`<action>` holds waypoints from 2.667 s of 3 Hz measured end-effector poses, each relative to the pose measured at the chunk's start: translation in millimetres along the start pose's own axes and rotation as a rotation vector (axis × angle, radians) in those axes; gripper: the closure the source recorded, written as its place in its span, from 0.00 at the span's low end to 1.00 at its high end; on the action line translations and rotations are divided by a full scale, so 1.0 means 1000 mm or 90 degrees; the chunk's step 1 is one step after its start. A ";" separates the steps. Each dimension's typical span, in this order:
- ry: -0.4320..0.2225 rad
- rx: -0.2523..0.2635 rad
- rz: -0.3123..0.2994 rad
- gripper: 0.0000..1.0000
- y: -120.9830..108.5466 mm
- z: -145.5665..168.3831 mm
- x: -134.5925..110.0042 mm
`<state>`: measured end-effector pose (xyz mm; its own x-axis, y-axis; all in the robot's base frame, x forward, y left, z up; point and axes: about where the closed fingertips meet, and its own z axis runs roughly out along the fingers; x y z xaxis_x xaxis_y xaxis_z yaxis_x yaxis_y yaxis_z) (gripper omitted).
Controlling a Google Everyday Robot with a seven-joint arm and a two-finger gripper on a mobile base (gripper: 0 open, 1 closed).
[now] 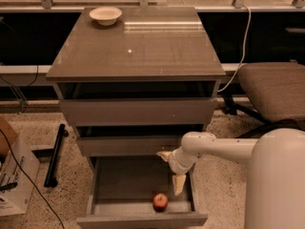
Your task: Pick apple from bottom drawer and place on counter
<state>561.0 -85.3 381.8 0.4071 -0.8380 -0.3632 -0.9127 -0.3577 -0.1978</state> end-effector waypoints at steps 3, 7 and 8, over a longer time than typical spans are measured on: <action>0.022 -0.058 -0.076 0.00 0.010 0.099 0.035; -0.063 -0.161 -0.071 0.00 0.034 0.229 0.052; -0.083 -0.183 -0.065 0.00 0.047 0.243 0.047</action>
Offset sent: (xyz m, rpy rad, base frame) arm 0.0139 0.0048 -0.1084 -0.1003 -0.0110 0.1483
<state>545.5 -41.1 134.1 0.4816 -0.7383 -0.4722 -0.8317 -0.5549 0.0193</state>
